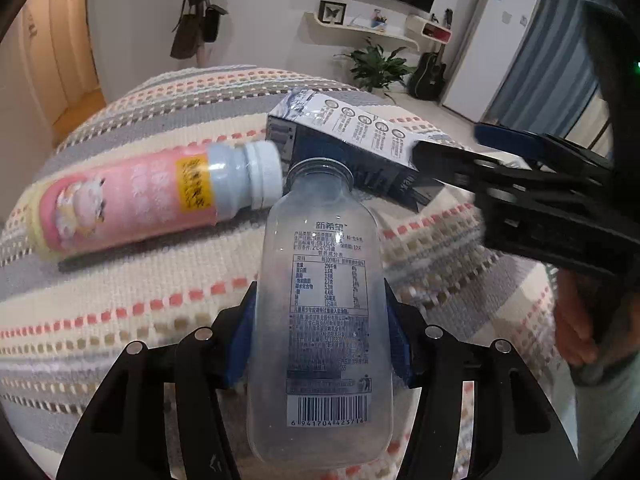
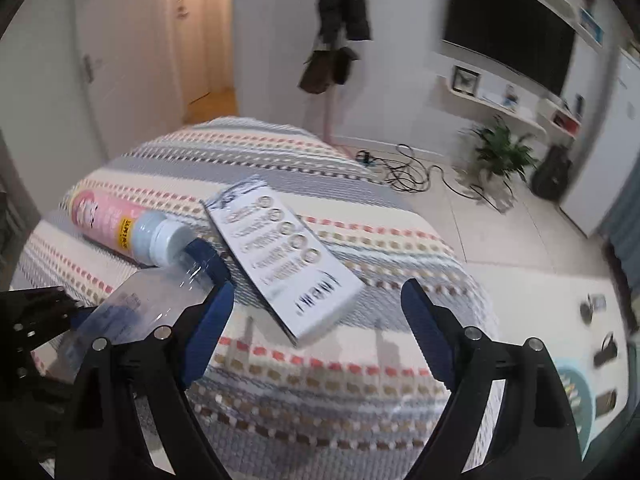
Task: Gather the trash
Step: 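Grasp the clear water bottle with the left tool while the right tool grasps the white-blue milk box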
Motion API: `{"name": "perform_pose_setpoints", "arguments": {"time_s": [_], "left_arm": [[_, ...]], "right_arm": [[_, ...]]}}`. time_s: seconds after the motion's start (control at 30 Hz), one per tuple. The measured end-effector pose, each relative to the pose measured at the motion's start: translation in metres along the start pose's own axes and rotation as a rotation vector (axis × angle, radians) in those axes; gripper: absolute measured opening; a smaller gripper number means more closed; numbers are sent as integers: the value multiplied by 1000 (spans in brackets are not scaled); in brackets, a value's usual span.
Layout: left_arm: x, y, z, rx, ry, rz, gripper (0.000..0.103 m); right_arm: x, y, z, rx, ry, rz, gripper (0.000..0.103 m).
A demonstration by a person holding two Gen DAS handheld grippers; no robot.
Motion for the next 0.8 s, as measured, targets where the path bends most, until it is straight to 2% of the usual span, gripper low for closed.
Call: {"name": "perform_pose_setpoints", "arguments": {"time_s": [0.1,0.27,0.5,0.63,0.8], "left_arm": [[-15,-4,-17,-65,20,-37,54],[-41,-13,-37,-126,56,-78,54],[-52,-29,-53,-112,83,-114,54],[-53,-33,-65,-105,112,-127,54],[-49,-31,-67,-106,131,-133,54]], "right_arm": [[7,-11,10,19,-13,-42,82],[17,-34,32,36,-56,-118,83],[28,-52,63,49,-117,-143,83],[24,-48,58,73,-134,-92,63],[6,-46,38,124,-164,-26,56]]}}
Point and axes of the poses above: each gripper's, at about its wrist camera, not at the fingertips, and z roughly the way its jaws point, y to its right, x to its top, the point moved 7 cm from there along z, roughly the way its jaws point, and after that the axes turned 9 degrees about -x, right-handed, at the moved point
